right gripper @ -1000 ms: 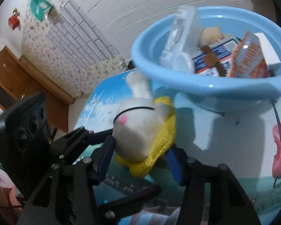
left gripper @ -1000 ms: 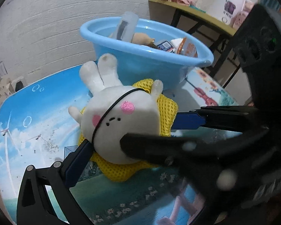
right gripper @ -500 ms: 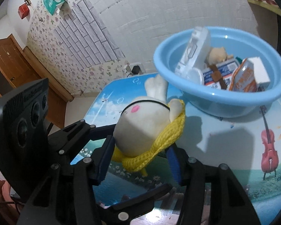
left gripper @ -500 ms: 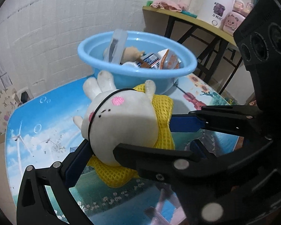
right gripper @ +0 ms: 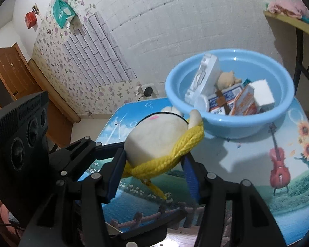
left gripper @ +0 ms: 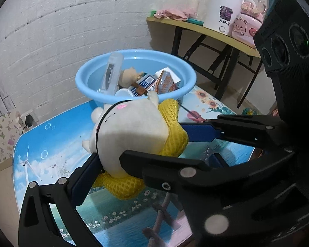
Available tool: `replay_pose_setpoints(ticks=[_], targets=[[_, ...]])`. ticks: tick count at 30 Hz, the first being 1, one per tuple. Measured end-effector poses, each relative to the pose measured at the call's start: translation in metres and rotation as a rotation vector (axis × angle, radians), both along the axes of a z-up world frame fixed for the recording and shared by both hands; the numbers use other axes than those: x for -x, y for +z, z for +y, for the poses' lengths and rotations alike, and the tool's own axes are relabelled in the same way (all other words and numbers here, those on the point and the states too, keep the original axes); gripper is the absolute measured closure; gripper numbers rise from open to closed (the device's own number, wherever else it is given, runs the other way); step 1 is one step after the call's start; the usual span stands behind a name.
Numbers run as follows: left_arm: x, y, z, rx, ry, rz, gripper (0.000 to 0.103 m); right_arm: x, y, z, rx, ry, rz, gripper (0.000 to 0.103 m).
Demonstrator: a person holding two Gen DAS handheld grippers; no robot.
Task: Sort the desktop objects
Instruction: 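Carry the rabbit plush over the blue basin and release it inside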
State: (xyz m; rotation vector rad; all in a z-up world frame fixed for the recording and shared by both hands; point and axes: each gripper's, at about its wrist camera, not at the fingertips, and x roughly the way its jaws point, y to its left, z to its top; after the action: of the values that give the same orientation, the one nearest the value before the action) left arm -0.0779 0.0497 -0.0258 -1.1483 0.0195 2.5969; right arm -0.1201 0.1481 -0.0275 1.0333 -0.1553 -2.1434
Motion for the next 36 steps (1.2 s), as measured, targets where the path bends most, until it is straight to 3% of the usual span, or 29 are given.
replay_pose_setpoints(ticks=[12, 24, 30, 36], targets=[[-0.042, -0.022, 0.014, 0.013, -0.004, -0.055, 0.0, -0.042, -0.022, 0.0, -0.057, 0.042, -0.03, 0.048], [-0.057, -0.019, 0.023, 0.018, -0.025, -0.041, 0.0, -0.059, -0.019, 0.01, -0.057, 0.052, -0.016, 0.048], [-0.052, -0.009, 0.027, 0.032, -0.034, -0.004, 0.0, -0.053, -0.011, 0.016, -0.03, 0.032, 0.009, 0.048], [-0.038, 0.013, 0.032, 0.051, -0.05, 0.085, 0.0, -0.045, 0.014, 0.023, -0.01, -0.001, 0.093, 0.048]])
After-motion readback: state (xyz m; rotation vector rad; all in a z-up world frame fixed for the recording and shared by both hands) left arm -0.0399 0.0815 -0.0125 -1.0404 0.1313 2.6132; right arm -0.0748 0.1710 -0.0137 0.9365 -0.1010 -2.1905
